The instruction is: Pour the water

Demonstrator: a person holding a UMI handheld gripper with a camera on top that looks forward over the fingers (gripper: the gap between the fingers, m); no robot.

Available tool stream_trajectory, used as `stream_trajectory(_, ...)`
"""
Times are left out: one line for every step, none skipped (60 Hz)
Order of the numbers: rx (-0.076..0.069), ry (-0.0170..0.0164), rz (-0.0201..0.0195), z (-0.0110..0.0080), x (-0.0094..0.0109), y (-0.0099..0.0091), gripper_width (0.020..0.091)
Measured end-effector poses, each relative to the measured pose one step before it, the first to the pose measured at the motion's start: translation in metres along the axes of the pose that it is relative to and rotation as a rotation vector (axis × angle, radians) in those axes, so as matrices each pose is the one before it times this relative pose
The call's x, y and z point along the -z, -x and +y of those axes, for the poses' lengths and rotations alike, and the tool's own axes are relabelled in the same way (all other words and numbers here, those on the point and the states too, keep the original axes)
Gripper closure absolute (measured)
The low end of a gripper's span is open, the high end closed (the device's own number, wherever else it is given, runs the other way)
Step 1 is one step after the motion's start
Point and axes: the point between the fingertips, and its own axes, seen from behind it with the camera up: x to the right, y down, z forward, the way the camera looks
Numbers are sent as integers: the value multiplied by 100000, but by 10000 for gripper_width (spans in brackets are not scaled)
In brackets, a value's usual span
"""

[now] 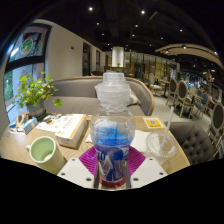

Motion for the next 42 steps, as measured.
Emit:
stream_trajectory(73, -650, -94, 183, 133, -124, 748)
stream_trajectory(-783, -2208, -306, -350, 14, 16, 749)
stream_trajectory(-721, -332, -395, 90, 20, 14, 750)
stream_trajectory(-459, -345, 1, 40, -23, -113, 748)
stream_trajectory(-183, -183, 204, -141, -475, 200, 748)
stream_trajectory(-325, -236, -39, -14, 241, 15, 743)
stream_trajectory(-416, -453, -156, 29, 86, -27, 739)
stream_trajectory(-293, -419, 7, 12, 30, 6, 730)
stream_trajectory(-251, -226, 222, 15, 18, -35, 717)
stream_trajectory(-147, -297, 212, -34, 34, -13, 715)
stream_trajectory(-120, 121, 97, 75, 31, -16, 697)
stream_trajectory(-114, -178, 160, -8, 45, 1, 683)
stream_trajectory(-14, 80, 2, -133, -184, -227, 667)
stream_trajectory(37, 244, 300, 97, 48, 65, 653)
stream_trajectory(53, 254, 463, 69, 37, 42, 641)
stream_trajectory(128, 404, 450, 48, 13, 5, 632)
stream_trajectory(93, 509, 286, 54, 20, 32, 622)
stream_trajectory(41, 678, 151, 77, 12, 27, 612)
stream_trajectory(-10, 1114, 97, 166, 6, 32, 600)
stream_trajectory(-194, 1636, 272, 271, -19, -22, 584)
stream_trajectory(-303, 1962, 257, 369, -26, -6, 557)
stream_trajectory(-365, 2072, -182, 374, -22, 114, 519)
stream_trajectory(-461, 1340, -352, 261, 135, -227, 479)
stream_trajectory(-485, 1134, -308, 177, 78, 110, 439)
stream_trajectory(-341, 785, -336, 115, 107, 117, 405)
stream_trajectory(-233, 617, -263, 100, 144, 107, 380)
stream_trajectory(-81, 577, -217, 101, 206, 99, 361)
stream_trajectory(17, 620, -124, 114, 240, 89, 347)
stream_trajectory(55, 695, -86, 129, 273, 69, 337)
stream_trajectory(-20, 1069, -7, 303, 104, 130, 322)
stream_trajectory(52, 934, 94, 214, 271, 48, 307)
stream_trajectory(112, 994, 81, 185, 435, 13, 292)
stream_trajectory(-4, 874, 190, 245, 420, 3, 275)
stream_trajectory(18, 805, 172, 171, 448, 13, 254)
stream_trajectory(27, 624, 106, 148, 474, 69, 240)
stream_trajectory(32, 467, 187, 113, 517, 55, 237)
stream_trajectory(58, 323, 139, 105, 556, 100, 246)
stream_trajectory(118, 225, 167, 128, 571, 74, 247)
stream_trajectory(133, 177, 453, 118, 613, -1, 246)
stream_trajectory(170, 255, 715, 162, 652, -14, 250)
stream_trajectory(196, 462, 795, 109, 443, -1, 249)
stream_trajectory(188, 265, 871, 189, 809, 18, 248)
